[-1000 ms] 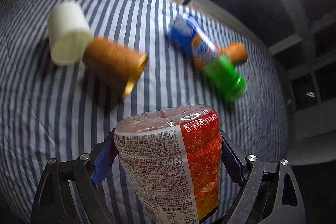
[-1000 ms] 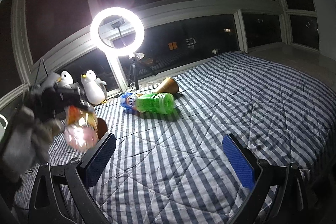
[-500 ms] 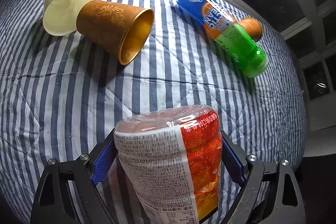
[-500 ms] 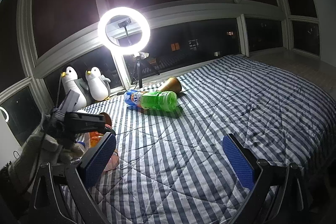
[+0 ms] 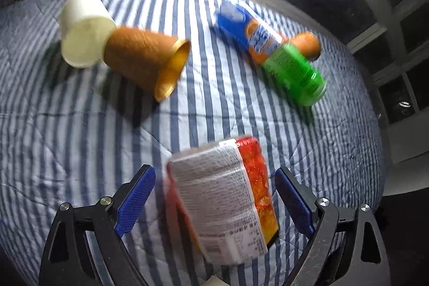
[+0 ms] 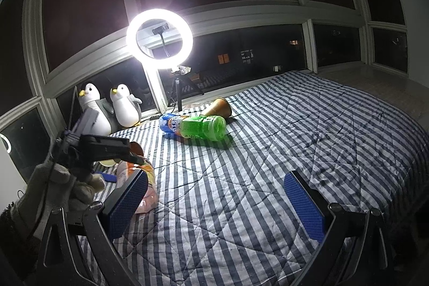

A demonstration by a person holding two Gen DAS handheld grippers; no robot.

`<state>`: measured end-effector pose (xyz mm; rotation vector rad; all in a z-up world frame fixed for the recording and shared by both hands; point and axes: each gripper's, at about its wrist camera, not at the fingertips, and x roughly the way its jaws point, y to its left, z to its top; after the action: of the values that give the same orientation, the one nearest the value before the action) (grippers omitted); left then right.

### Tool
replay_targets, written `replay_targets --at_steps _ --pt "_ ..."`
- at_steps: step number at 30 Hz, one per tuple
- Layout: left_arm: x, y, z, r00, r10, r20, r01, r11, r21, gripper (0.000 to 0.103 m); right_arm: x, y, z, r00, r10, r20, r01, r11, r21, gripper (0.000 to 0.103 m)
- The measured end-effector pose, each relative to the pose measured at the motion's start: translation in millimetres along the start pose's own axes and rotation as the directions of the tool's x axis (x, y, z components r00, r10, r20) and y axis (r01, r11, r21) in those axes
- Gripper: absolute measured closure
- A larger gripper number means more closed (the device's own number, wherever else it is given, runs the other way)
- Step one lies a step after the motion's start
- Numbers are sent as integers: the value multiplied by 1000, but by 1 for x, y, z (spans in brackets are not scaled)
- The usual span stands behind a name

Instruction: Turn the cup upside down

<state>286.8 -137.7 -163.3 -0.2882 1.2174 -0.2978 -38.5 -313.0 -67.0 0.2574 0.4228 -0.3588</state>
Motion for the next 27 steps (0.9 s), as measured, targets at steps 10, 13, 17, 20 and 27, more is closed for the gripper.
replay_targets --at_steps 10,13,17,20,27 --pt "-107 32 -51 970 64 236 -84 994 73 10 40 44 20 980 137 -145 -153 982 -107 3" --pt "-130 45 -77 949 96 301 -127 989 82 10 62 64 25 960 176 -216 -210 967 -142 3" --pt "-154 62 -116 917 143 372 -183 980 75 10 102 90 31 912 232 -338 -297 942 -154 3" --pt "-165 69 -141 891 181 417 -228 971 66 10 129 107 32 876 243 -416 -333 929 -160 3" --pt "-176 76 -173 846 253 468 -328 941 85 10 180 134 33 814 218 -538 -365 913 -182 3"
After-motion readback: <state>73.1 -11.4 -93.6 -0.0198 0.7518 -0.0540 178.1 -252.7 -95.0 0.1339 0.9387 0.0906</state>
